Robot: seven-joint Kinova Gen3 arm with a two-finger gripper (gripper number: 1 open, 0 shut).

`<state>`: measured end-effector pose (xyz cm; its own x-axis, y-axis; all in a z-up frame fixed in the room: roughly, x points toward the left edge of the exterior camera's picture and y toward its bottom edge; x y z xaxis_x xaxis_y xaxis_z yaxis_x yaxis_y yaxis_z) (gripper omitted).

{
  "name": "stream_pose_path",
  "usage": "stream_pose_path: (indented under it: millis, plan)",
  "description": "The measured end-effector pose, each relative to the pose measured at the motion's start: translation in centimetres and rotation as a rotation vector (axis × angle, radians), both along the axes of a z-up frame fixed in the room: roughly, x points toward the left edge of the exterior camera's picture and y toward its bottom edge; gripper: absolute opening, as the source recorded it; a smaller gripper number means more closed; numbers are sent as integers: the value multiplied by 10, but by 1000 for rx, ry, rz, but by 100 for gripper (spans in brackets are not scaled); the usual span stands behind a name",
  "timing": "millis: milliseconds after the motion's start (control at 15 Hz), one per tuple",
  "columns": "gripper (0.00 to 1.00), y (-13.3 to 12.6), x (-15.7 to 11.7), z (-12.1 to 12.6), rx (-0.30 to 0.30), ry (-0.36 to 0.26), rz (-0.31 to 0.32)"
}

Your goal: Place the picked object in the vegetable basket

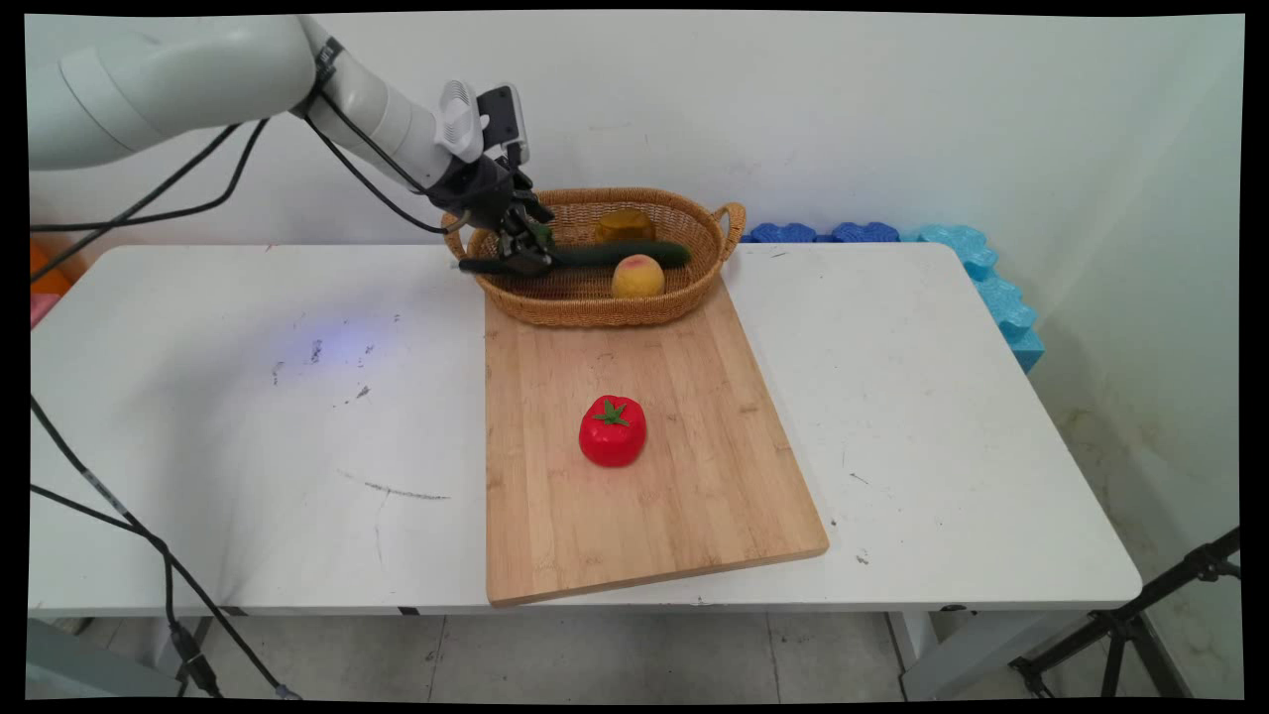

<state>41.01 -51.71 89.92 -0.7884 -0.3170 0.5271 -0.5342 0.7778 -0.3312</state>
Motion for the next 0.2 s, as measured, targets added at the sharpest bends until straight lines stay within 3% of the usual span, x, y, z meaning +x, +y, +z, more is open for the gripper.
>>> stream_pose_path:
  millis: [200]
  plan:
    - [100, -3, -1, -6, -2, -7, -5]
